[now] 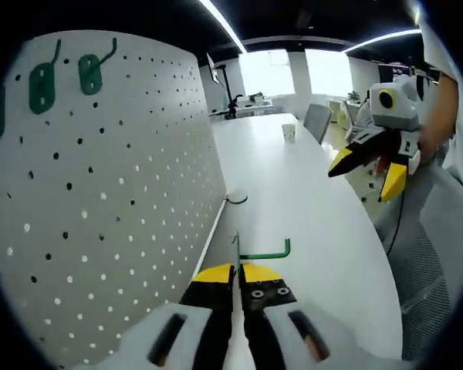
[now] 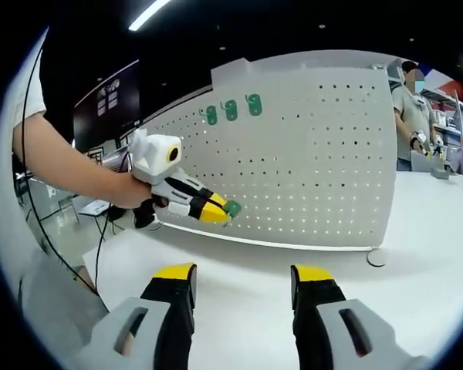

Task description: Insert the hook assembly into the mounting plate slot until the hook locks in place.

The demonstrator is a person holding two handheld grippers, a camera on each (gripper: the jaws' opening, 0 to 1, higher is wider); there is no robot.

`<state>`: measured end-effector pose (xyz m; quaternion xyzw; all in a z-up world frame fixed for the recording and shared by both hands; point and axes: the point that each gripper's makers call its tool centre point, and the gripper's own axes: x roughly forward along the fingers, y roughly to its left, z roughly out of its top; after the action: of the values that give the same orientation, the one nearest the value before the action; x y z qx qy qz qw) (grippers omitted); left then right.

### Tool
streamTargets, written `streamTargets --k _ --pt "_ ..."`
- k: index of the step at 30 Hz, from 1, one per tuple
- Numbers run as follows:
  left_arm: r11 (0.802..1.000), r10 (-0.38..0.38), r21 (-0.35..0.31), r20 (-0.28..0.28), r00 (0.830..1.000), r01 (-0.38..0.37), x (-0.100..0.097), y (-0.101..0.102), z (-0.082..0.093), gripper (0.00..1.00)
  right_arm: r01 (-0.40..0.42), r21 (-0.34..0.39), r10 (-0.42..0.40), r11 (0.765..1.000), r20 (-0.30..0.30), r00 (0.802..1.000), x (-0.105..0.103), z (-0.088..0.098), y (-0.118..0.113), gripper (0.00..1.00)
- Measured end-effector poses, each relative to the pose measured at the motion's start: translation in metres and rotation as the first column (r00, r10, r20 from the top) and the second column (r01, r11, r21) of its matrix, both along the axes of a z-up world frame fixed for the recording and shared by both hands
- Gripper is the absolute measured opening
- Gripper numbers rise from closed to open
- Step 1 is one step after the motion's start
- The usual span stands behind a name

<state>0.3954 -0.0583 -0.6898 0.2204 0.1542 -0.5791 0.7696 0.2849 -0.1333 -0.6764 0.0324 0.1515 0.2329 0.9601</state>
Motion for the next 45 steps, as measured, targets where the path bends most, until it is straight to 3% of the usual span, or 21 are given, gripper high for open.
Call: streamTargets --k 16,24,32,45 --pt "0.985 0.095 -0.142 0.001 0.996 -0.094 -0.021 0.009 0.026 0.02 -0.012 0.011 0.012 1.000 0.016 1.000 -0.001 0.004 0.002 0.46" --pt "0.957 0.170 -0.232 -0.039 0.985 -0.174 -0.032 0.016 0.041 0.03 -0.029 0.021 0.028 0.999 0.034 0.999 -0.002 0.008 0.006 0.47" --pt "0.945 0.194 -0.265 -0.014 0.981 -0.191 -0.044 0.020 0.046 0.03 -0.057 0.041 0.055 0.998 0.055 0.997 -0.005 0.014 0.011 0.47" --pt "0.890 0.271 -0.372 -0.034 0.962 -0.264 -0.059 0.023 0.062 0.03 -0.063 0.042 0.060 0.997 0.064 0.996 -0.006 0.016 0.012 0.47"
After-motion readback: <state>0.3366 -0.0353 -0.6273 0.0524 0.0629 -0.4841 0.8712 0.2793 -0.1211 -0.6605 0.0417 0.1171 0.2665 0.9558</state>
